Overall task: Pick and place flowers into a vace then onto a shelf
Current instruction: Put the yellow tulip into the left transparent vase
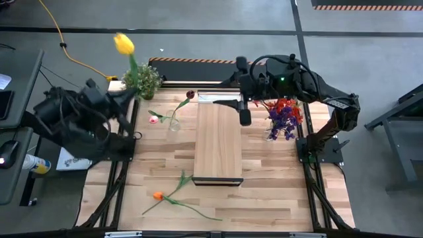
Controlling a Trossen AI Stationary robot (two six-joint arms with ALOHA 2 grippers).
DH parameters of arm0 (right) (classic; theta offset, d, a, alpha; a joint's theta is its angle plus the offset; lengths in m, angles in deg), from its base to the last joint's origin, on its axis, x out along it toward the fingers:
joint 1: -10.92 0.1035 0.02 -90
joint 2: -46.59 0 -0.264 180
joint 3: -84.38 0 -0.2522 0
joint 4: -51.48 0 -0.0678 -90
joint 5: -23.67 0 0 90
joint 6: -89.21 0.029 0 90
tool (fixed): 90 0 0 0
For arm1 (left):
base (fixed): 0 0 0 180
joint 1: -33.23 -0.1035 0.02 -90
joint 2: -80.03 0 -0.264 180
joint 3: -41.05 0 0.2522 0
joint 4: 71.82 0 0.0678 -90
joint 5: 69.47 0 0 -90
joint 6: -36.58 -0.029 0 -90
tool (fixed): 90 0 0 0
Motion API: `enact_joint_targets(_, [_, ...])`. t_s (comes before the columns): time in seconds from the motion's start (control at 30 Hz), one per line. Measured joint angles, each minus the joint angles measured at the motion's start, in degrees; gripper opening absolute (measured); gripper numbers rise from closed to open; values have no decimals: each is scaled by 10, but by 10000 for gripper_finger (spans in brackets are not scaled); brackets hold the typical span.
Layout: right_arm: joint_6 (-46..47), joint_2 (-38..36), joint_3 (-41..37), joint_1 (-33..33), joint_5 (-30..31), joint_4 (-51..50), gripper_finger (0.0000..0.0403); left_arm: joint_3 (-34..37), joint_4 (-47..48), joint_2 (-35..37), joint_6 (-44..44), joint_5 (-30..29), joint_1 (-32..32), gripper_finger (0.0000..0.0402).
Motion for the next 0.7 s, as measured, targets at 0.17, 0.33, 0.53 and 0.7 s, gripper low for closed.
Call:
enact_joint_targets(0.17, [0, 0, 0, 0, 13, -1, 193, 0, 0, 32, -46, 0, -50, 22])
enact_joint_targets(0.33, [0, 0, 0, 0, 13, -1, 193, 0, 0, 51, -67, 1, -88, 22])
enact_joint_targets(0.53, [0, 0, 0, 0, 13, 1, 193, 0, 0, 54, -68, 1, -112, 22])
enact_joint_targets(0.7, [0, 0, 0, 0, 14, 4, 193, 0, 0, 38, -64, 1, -140, 22])
